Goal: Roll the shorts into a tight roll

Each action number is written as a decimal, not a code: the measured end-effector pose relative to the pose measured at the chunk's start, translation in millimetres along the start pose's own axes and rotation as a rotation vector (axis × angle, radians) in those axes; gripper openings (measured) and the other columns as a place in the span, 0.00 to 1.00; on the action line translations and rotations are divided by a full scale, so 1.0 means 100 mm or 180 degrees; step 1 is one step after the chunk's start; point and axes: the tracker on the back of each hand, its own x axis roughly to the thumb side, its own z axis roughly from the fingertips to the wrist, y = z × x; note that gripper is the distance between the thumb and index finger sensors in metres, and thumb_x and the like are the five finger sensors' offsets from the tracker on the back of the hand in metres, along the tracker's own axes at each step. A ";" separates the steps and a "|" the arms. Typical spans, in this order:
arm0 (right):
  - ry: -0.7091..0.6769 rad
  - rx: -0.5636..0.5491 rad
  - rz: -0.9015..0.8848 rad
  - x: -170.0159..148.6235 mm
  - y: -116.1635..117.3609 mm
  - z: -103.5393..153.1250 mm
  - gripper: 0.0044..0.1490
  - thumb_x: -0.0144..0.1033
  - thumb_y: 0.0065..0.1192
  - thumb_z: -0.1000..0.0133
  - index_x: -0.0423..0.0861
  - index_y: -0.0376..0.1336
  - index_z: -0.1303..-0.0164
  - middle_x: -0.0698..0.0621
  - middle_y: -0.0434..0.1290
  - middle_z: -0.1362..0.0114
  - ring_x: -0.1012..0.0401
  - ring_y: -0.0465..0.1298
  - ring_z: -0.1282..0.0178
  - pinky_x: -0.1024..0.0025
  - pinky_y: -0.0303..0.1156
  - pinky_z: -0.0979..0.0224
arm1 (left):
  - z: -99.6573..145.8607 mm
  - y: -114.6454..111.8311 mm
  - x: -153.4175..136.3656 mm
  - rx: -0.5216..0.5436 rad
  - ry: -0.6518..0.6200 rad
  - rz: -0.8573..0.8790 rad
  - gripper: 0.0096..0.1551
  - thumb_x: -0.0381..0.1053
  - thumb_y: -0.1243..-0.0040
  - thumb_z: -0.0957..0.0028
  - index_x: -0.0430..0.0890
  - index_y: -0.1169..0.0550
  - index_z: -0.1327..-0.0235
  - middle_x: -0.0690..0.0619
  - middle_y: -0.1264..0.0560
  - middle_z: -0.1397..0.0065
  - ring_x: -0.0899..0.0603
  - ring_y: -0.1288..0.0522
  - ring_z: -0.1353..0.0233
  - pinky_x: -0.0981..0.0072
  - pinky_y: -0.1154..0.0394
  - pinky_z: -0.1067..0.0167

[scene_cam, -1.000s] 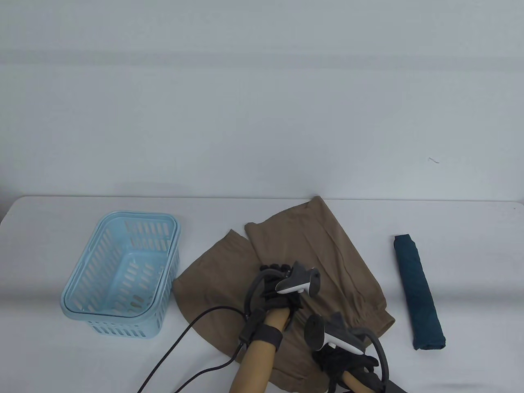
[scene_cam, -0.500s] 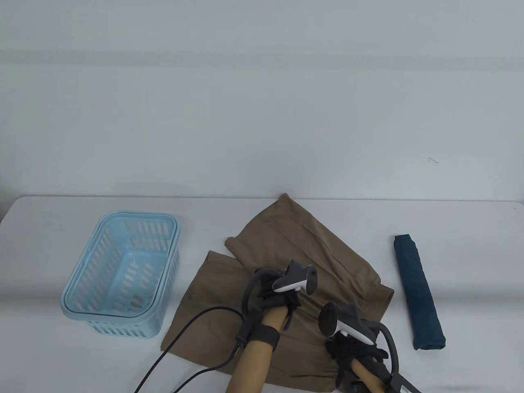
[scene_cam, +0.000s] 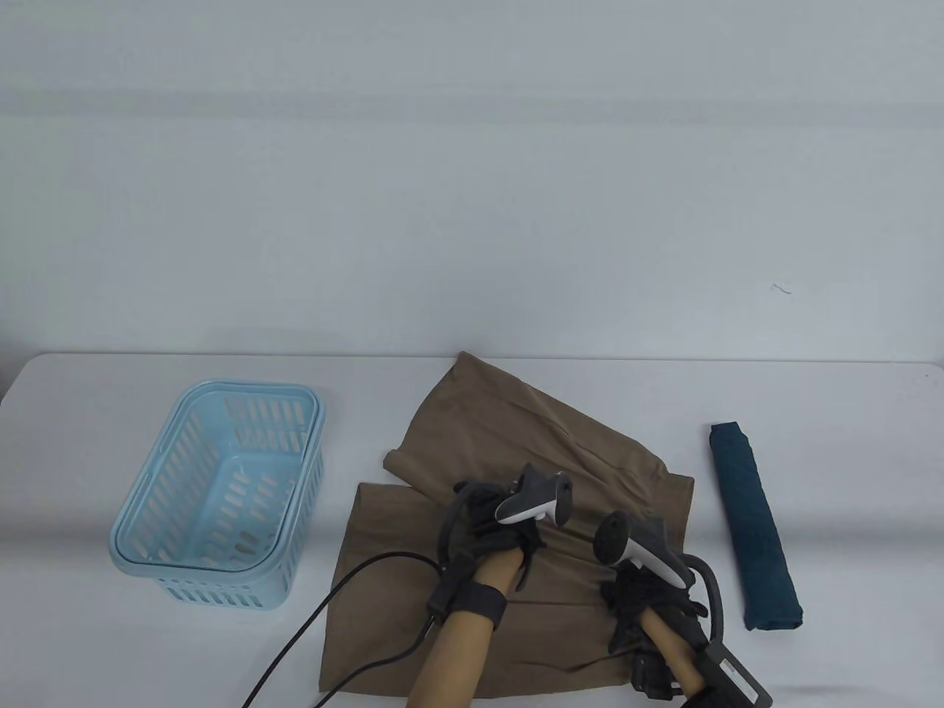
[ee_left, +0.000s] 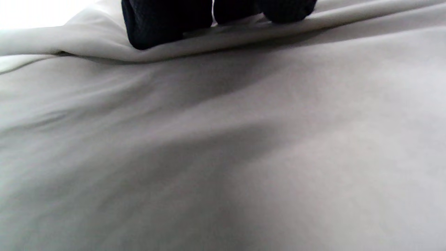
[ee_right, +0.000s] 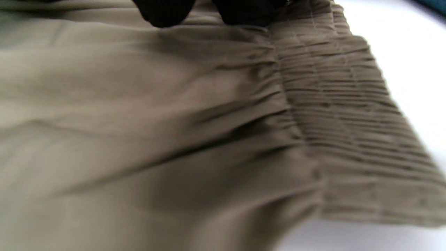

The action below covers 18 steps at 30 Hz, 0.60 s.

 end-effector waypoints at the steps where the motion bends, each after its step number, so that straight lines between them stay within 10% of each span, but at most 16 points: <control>1: 0.0005 0.0007 -0.0024 -0.01 -0.02 -0.04 0.37 0.41 0.45 0.39 0.29 0.51 0.27 0.35 0.40 0.16 0.36 0.39 0.16 0.30 0.40 0.23 | -0.01 0.01 -0.01 -0.0010 0.0018 0.0006 0.31 0.53 0.55 0.40 0.42 0.38 0.26 0.35 0.37 0.23 0.31 0.31 0.28 0.23 0.50 0.31; 18: 0.0144 0.0003 -0.0307 -0.02 -0.33 -0.50 0.38 0.41 0.45 0.40 0.29 0.51 0.28 0.40 0.38 0.16 0.38 0.37 0.16 0.31 0.40 0.22 | -0.17 0.11 -0.11 0.0064 0.0100 0.0087 0.32 0.55 0.54 0.40 0.40 0.36 0.27 0.36 0.34 0.24 0.35 0.28 0.30 0.24 0.48 0.31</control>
